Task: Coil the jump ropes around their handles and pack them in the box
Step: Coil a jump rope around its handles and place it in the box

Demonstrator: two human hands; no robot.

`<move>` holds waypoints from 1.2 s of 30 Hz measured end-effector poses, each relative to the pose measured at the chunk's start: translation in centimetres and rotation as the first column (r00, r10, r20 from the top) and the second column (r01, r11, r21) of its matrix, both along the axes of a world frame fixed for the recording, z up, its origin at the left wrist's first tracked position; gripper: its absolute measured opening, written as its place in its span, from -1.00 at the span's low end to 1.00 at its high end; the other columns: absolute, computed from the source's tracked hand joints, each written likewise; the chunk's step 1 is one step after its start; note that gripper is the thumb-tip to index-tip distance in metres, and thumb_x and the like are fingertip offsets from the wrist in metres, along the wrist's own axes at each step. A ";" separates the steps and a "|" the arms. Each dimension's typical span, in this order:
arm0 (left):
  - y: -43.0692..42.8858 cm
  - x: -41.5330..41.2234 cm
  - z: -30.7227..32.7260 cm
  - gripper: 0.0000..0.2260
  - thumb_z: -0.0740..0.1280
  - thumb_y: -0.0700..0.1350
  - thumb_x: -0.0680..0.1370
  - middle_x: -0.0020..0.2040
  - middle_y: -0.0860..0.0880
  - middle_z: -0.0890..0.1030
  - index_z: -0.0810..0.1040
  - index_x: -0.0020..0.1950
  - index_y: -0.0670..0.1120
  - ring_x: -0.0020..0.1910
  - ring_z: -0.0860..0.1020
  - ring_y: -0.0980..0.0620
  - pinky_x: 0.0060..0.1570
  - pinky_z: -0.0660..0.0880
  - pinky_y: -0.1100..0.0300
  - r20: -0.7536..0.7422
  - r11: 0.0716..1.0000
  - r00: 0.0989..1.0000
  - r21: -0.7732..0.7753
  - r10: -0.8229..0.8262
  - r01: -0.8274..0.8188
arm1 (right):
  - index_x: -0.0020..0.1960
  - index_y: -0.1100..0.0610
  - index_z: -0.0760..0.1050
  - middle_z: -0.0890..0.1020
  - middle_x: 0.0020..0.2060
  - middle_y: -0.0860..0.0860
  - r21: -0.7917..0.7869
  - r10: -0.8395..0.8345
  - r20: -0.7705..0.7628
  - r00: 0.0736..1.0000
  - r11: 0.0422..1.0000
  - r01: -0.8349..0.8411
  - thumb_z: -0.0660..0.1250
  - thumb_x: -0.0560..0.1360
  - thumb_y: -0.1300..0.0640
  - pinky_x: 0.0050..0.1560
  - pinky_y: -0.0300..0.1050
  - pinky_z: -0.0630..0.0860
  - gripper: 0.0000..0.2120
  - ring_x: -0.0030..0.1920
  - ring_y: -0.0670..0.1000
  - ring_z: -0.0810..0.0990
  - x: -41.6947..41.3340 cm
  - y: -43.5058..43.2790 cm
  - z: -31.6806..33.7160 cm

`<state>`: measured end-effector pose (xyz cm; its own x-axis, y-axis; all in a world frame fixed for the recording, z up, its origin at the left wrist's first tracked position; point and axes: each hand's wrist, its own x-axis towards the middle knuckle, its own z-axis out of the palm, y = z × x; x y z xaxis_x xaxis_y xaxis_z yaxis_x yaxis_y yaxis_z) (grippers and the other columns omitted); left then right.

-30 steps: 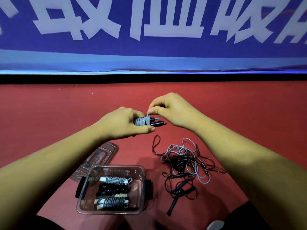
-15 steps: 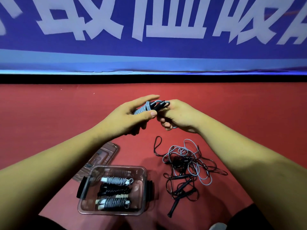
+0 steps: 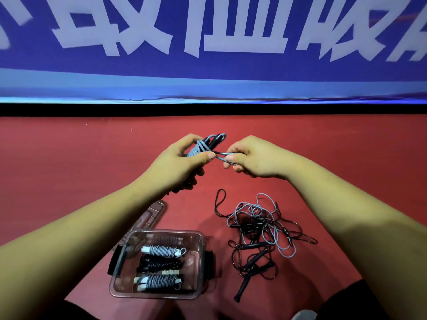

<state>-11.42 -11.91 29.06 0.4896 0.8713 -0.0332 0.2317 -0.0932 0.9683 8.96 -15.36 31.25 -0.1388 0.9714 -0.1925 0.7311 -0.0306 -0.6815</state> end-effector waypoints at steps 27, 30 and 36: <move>-0.3 0.2 -0.3 -0.83 0.22 0.17 0.61 -0.35 -0.07 0.57 0.49 -0.12 0.16 -0.51 0.47 -0.06 -0.57 0.33 0.26 -0.349 0.982 0.929 0.094 -0.120 0.162 | 0.05 0.10 0.64 0.46 0.15 -0.01 0.263 0.262 0.534 0.804 0.852 -0.452 0.30 0.58 0.04 0.16 -0.01 0.43 -0.81 0.13 0.01 0.45 -1.9 -1.7 1.9; 0.0 -0.3 -0.1 -0.74 0.31 0.20 0.53 -0.31 -0.12 0.56 0.44 -0.09 0.03 -0.48 0.44 -0.08 -0.52 0.30 0.23 -0.244 0.974 0.943 -0.043 -0.226 0.222 | -0.03 0.13 0.60 0.55 0.05 -0.01 0.216 0.253 0.487 0.836 0.892 -0.396 0.27 0.58 0.05 0.10 0.03 0.47 -0.81 0.03 0.07 0.53 -2.2 -1.7 2.5; 0.1 -1.3 -0.7 -0.65 0.46 0.00 0.48 -0.12 -0.01 0.55 0.34 0.12 0.02 -0.25 0.51 -0.03 -0.29 0.44 0.15 -0.618 0.821 0.755 0.301 -0.219 0.485 | -0.20 0.14 0.50 0.65 -0.30 0.08 0.060 0.271 0.395 0.878 0.946 -0.319 0.23 0.61 0.04 -0.13 0.07 0.58 -0.73 -0.27 0.08 0.65 -2.4 -1.6 1.9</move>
<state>-12.70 -11.85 28.38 0.7773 0.6258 -0.0643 0.5573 -0.6377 0.5317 6.55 -17.01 33.17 -0.3627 0.9157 -0.1730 0.8952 0.2907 -0.3379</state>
